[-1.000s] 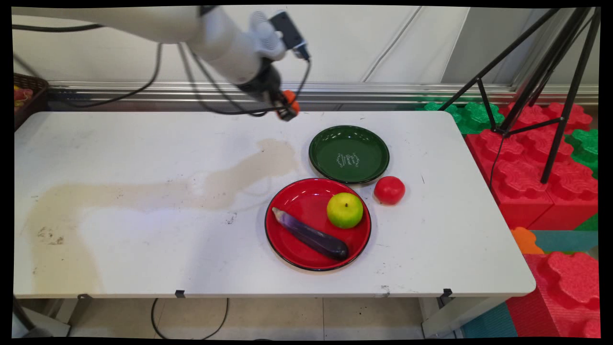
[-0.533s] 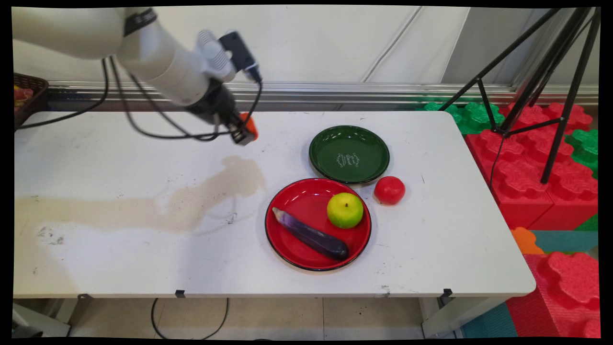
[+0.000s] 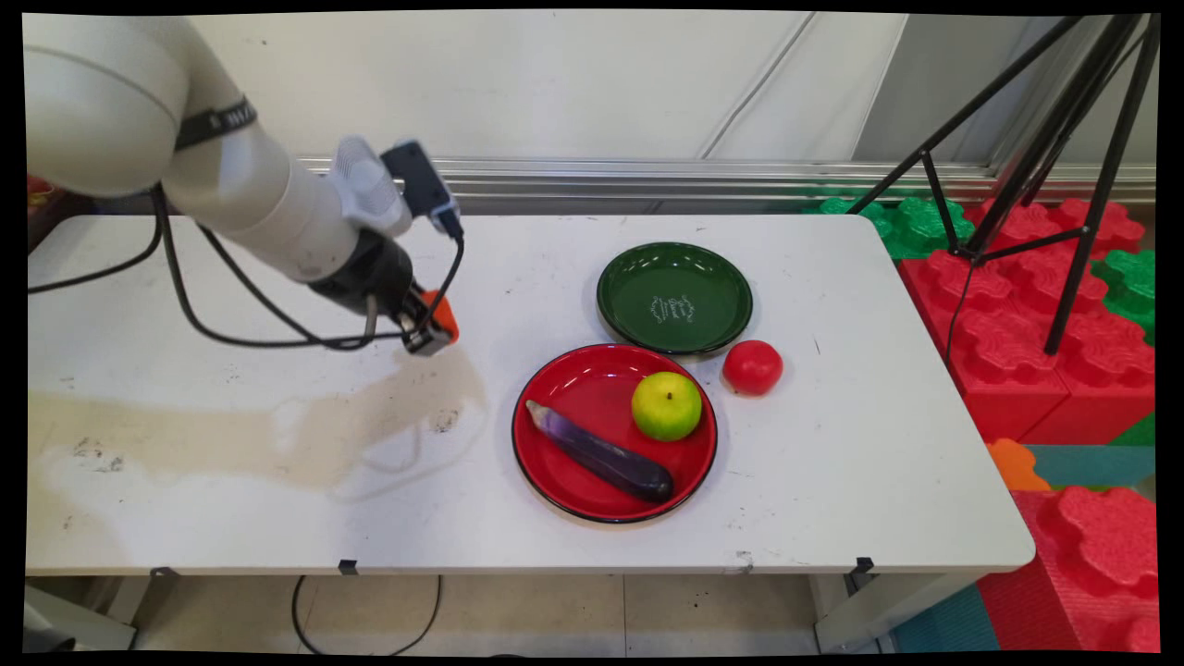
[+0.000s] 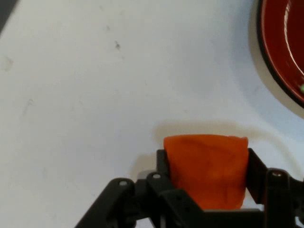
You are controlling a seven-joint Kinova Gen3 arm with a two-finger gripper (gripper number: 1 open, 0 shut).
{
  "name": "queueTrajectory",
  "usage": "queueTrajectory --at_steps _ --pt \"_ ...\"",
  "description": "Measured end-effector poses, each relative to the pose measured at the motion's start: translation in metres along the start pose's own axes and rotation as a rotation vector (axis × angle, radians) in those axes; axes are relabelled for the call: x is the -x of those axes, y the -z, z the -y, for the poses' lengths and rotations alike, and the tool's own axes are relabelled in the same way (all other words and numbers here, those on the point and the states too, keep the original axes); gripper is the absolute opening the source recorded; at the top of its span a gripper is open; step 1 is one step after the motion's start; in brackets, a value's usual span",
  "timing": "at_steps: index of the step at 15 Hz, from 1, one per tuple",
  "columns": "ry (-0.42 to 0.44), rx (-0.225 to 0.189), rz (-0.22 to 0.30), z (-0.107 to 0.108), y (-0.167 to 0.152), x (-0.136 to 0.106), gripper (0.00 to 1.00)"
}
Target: Place the picked object on the table
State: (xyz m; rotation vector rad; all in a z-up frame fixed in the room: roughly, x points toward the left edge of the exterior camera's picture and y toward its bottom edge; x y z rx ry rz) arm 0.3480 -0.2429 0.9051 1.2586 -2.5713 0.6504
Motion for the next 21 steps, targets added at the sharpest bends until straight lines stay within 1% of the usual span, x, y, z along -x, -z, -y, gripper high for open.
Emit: queueTrajectory --at_steps 4,9,15,20,21 --pt "0.011 0.029 0.031 -0.018 -0.014 0.011 0.00" --pt "0.015 0.052 0.056 -0.033 -0.035 0.018 0.00" --pt "-0.001 0.066 0.073 -0.041 -0.061 0.024 0.00" --pt "-0.022 0.074 0.073 -0.042 -0.075 0.028 0.00" --pt "-0.027 0.075 0.073 -0.042 -0.076 0.030 1.00"
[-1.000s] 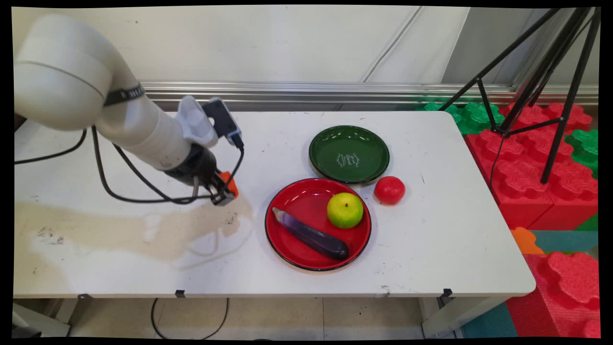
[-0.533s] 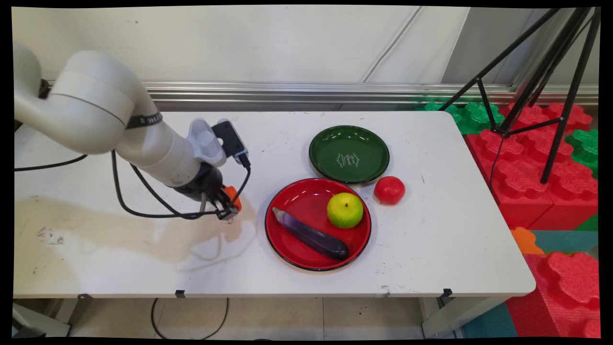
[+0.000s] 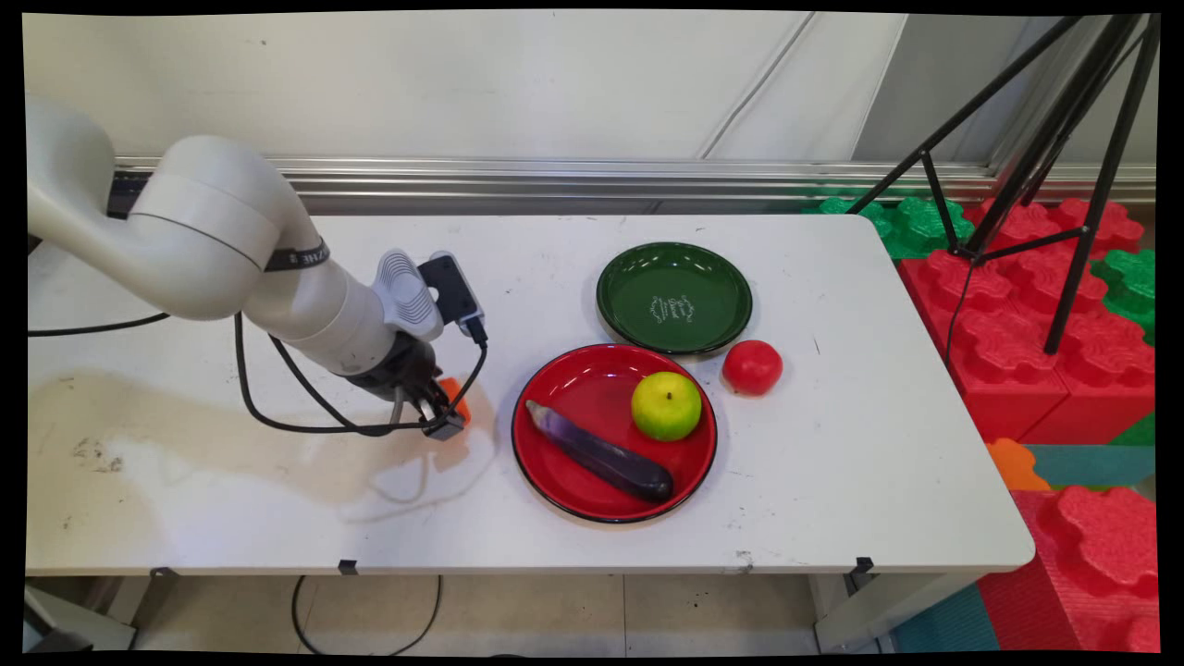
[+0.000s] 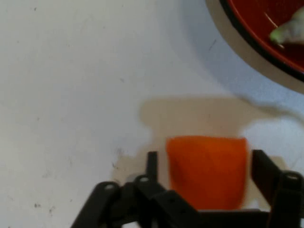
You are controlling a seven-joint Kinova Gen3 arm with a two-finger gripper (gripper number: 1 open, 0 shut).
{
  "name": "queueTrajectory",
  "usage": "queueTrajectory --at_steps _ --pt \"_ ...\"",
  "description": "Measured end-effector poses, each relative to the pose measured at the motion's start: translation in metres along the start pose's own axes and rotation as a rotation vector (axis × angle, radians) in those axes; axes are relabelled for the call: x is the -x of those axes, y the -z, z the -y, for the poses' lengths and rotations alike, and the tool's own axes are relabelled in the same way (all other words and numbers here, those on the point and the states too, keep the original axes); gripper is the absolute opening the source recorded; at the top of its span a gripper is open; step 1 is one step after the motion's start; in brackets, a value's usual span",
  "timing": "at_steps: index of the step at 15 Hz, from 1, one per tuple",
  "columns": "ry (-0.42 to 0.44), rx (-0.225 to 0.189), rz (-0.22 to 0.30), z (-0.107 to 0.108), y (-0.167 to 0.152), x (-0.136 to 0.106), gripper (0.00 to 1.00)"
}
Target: Place the picked object on the table
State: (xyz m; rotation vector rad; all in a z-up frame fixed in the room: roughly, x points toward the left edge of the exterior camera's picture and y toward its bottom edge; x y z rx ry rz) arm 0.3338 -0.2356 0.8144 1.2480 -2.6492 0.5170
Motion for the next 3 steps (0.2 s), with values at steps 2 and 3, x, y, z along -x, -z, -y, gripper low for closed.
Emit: queueTrajectory --at_steps 2,3 --pt "-0.009 0.002 -0.002 0.0016 -0.0024 0.0015 1.00" --pt "-0.012 0.002 -0.003 0.0023 -0.0030 0.0018 1.00"
